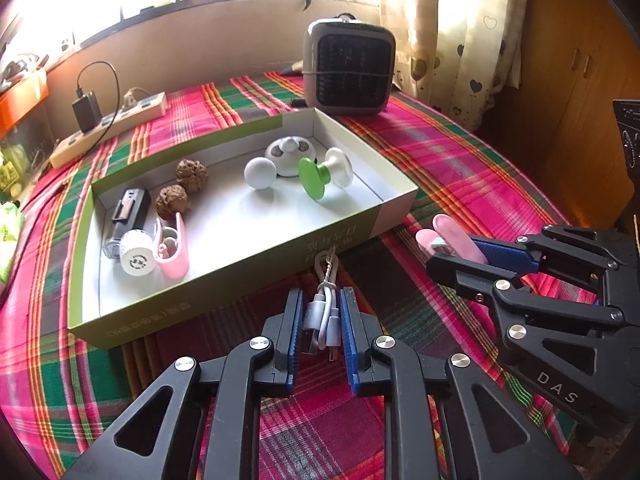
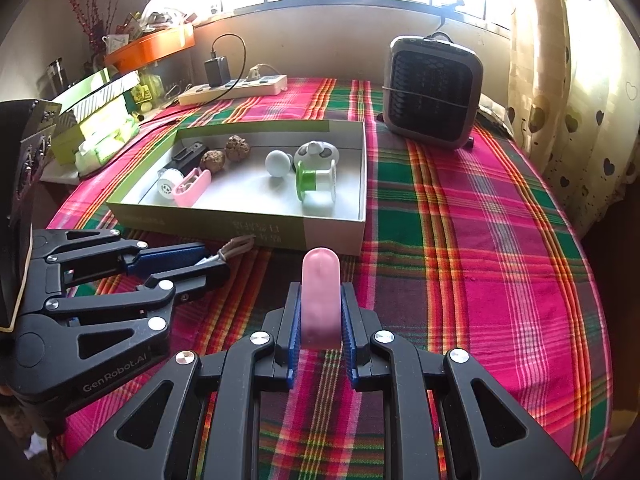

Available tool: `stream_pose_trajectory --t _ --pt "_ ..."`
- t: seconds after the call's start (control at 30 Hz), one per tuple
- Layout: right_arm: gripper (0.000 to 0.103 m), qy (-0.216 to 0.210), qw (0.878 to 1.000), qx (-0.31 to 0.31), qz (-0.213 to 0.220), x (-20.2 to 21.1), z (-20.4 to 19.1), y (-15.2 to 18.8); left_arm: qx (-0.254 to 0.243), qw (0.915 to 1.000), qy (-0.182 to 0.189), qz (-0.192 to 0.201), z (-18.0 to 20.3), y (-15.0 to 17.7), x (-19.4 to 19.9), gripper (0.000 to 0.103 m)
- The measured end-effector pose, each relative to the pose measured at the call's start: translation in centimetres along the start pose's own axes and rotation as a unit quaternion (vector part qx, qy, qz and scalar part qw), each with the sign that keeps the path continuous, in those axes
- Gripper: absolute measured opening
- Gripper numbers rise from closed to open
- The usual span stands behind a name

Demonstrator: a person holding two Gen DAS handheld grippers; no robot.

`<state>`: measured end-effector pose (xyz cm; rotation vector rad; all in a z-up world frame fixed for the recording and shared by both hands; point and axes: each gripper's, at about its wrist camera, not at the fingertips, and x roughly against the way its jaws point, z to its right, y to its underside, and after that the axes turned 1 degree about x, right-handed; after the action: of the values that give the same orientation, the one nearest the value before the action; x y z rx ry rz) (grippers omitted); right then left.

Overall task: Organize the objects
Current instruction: 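Close the left gripper on the white USB cable while the right holds the pink piece, then carry the pink piece and white cable over the box with both grippers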

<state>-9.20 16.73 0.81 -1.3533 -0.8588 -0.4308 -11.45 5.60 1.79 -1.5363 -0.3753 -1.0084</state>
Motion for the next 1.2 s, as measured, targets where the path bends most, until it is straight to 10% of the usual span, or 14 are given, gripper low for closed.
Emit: stream_pose_trajectory --t 0.7,0.93,1.2 --pt "0.019 -0.005 0.999 0.023 0.025 1.0 -1.9 -2.0 0.040 0.9989 0.012 0.019 -3.0 -0.7 2.2 0.005" --pt "0.019 -0.005 1.000 0.016 0.019 0.5 -1.5 -1.6 0.034 0.9984 0.044 -0.002 -3.0 0.4 1.3 0.028" --pt "0.019 -0.004 1.000 0.013 0.015 0.4 -1.3 -1.5 0.004 0.9976 0.064 -0.026 -1.6 1.2 0.4 0.031"
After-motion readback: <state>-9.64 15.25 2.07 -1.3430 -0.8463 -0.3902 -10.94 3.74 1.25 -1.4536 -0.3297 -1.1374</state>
